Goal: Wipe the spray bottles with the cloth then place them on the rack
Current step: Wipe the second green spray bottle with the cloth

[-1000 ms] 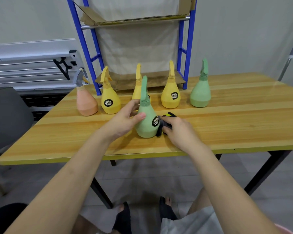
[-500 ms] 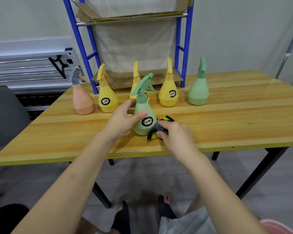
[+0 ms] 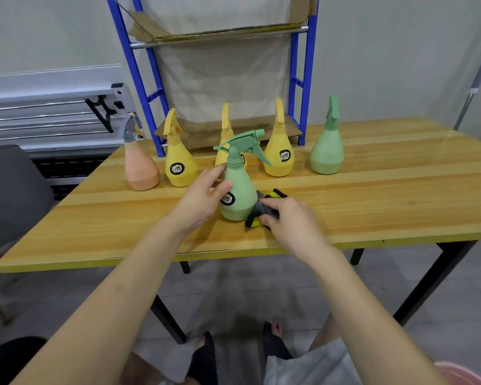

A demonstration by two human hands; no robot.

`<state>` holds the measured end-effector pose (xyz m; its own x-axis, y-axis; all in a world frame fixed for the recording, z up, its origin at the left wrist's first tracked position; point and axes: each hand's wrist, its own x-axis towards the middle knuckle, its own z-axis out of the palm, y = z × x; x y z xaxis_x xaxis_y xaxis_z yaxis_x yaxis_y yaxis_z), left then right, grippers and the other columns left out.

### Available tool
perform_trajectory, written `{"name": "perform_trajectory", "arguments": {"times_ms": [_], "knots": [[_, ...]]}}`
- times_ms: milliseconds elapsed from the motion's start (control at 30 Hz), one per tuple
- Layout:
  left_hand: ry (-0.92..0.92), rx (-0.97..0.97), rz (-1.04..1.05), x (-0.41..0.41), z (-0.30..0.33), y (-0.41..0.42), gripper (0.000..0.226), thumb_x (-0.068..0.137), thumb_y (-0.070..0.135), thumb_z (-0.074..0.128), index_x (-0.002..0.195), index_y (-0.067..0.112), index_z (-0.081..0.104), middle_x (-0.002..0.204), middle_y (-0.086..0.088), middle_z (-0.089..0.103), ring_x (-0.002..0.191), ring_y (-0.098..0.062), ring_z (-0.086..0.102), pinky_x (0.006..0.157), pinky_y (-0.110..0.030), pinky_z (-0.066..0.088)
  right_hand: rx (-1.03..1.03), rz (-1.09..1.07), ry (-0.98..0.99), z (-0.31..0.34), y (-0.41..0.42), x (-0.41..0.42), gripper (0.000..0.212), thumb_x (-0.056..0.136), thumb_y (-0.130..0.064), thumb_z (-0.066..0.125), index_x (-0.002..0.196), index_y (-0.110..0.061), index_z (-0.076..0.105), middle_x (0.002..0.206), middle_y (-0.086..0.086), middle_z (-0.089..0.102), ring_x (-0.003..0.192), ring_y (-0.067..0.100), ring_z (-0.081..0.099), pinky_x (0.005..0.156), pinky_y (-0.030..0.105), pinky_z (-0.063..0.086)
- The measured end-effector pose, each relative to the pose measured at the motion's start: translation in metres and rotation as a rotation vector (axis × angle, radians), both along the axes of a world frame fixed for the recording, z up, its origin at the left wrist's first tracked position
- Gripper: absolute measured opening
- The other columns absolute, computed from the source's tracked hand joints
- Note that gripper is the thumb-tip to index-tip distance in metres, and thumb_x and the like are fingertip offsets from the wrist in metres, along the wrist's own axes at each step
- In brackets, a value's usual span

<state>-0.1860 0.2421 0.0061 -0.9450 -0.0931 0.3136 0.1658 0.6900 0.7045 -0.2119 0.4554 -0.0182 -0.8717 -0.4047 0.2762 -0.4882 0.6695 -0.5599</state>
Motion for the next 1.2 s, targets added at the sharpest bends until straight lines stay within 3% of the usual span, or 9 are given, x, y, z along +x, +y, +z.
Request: {"name": "perform_trajectory", "arguments": {"times_ms": [67,133,267,433,600,767,833,967,1200], "knots": [[-0.019,0.120,-0.012,0.001,0.001,0.003,0.047,0.106,0.029,0.050,0.152,0.033,0.038,0.137,0.006,0.057,0.124,-0.007,0.055,0.109,-0.035,0.046,-0.014,-0.001,0.036,-0.002,0.000,0.014,0.028,0.094,-0.027,0.068,0.121,-0.033,0.070,0.102,-0.002,0.074,0.098,0.029,0.061,0.080,0.038,0.051],[-0.021,0.236,-0.017,0.002,-0.004,0.009,0.046,0.102,0.036,0.058,0.145,0.035,0.041,0.135,0.011,0.059,0.124,-0.003,0.056,0.109,-0.035,0.047,-0.015,0.001,0.071,-0.006,0.000,0.022,0.027,0.095,-0.027,0.068,0.121,-0.032,0.069,0.101,-0.003,0.073,0.098,0.030,0.061,0.078,0.039,0.051],[0.049,0.175,0.048,-0.004,-0.013,0.014,0.064,0.087,0.052,0.073,0.139,0.025,0.046,0.133,0.013,0.059,0.121,-0.005,0.057,0.104,-0.036,0.050,0.003,-0.019,0.081,-0.009,-0.001,0.019,0.025,0.095,-0.028,0.066,0.120,-0.034,0.068,0.096,-0.004,0.072,0.094,0.030,0.061,0.073,0.038,0.050],[0.001,0.246,-0.015,-0.003,-0.011,0.006,0.077,0.075,0.064,0.073,0.136,0.026,0.046,0.137,0.011,0.059,0.127,-0.007,0.056,0.110,-0.038,0.046,0.043,-0.038,0.017,-0.003,-0.008,-0.004,0.019,0.095,-0.024,0.062,0.109,-0.032,0.070,0.094,0.001,0.071,0.096,0.033,0.061,0.076,0.039,0.052],[-0.079,0.267,-0.110,0.002,-0.012,0.000,0.080,0.077,0.066,0.074,0.138,0.026,0.041,0.142,0.005,0.059,0.130,-0.009,0.056,0.111,-0.040,0.046,0.051,-0.029,-0.020,0.010,-0.015,-0.027,0.038,0.096,-0.014,0.051,0.120,-0.035,0.072,0.110,0.007,0.074,0.104,0.038,0.063,0.081,0.040,0.053],[0.014,0.059,-0.021,0.002,-0.012,-0.002,0.057,0.098,0.043,0.062,0.147,0.022,0.042,0.136,0.000,0.051,0.123,-0.006,0.050,0.105,-0.028,0.040,-0.007,-0.012,-0.033,0.003,-0.010,-0.017,0.034,0.092,-0.018,0.061,0.117,-0.037,0.073,0.098,-0.002,0.074,0.100,0.033,0.063,0.081,0.037,0.052],[0.028,0.027,0.012,0.002,-0.013,-0.002,0.055,0.101,0.039,0.059,0.150,0.021,0.042,0.127,-0.004,0.048,0.114,-0.006,0.049,0.107,-0.026,0.038,-0.018,-0.015,-0.025,0.001,-0.006,-0.009,0.034,0.093,-0.022,0.064,0.122,-0.038,0.071,0.103,-0.001,0.074,0.102,0.032,0.063,0.084,0.038,0.052],[-0.005,0.062,0.001,0.000,-0.012,-0.003,0.051,0.103,0.033,0.056,0.152,0.025,0.041,0.129,0.000,0.048,0.115,0.004,0.047,0.096,-0.006,0.034,-0.038,-0.002,0.011,-0.005,0.000,0.012,0.039,0.095,-0.027,0.066,0.132,-0.039,0.065,0.113,-0.001,0.073,0.108,0.030,0.061,0.086,0.036,0.050],[-0.012,0.095,-0.057,-0.002,-0.012,-0.008,0.052,0.104,0.029,0.055,0.153,0.028,0.037,0.141,0.006,0.049,0.123,0.003,0.048,0.102,-0.014,0.040,-0.066,-0.007,0.015,-0.009,-0.001,0.004,0.035,0.095,-0.027,0.066,0.128,-0.037,0.068,0.102,0.000,0.074,0.098,0.031,0.060,0.081,0.038,0.051]]}}
